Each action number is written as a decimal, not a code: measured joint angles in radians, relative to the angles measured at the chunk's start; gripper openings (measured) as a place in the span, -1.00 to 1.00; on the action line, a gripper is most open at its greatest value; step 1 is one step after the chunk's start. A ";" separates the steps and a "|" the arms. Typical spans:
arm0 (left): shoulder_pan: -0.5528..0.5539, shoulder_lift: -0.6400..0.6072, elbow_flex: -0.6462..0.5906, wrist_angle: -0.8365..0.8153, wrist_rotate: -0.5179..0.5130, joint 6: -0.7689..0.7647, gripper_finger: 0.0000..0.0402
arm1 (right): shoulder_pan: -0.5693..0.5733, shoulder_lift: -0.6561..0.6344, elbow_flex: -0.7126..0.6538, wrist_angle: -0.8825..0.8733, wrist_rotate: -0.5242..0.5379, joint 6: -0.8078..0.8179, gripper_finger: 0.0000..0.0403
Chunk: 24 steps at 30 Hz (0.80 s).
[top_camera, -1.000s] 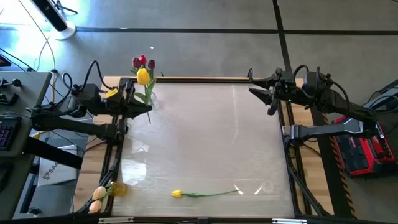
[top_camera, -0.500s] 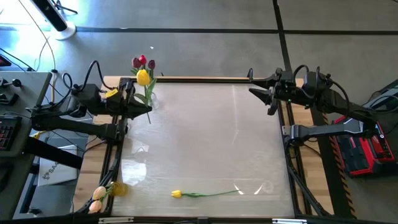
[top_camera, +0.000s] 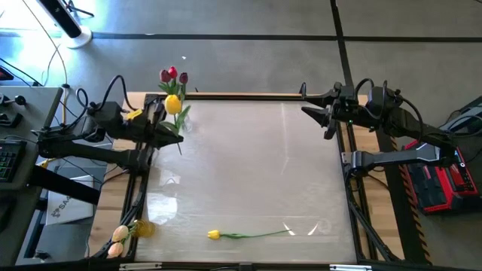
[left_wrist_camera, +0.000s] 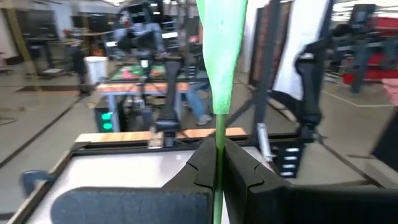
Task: Sort flowers into vase by color
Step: Put the top yellow flower into the yellow vase
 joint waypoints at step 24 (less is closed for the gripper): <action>0.000 -0.155 0.000 -0.035 -0.044 -0.048 -1.00 | 0.000 0.000 0.000 0.000 0.000 0.000 -0.14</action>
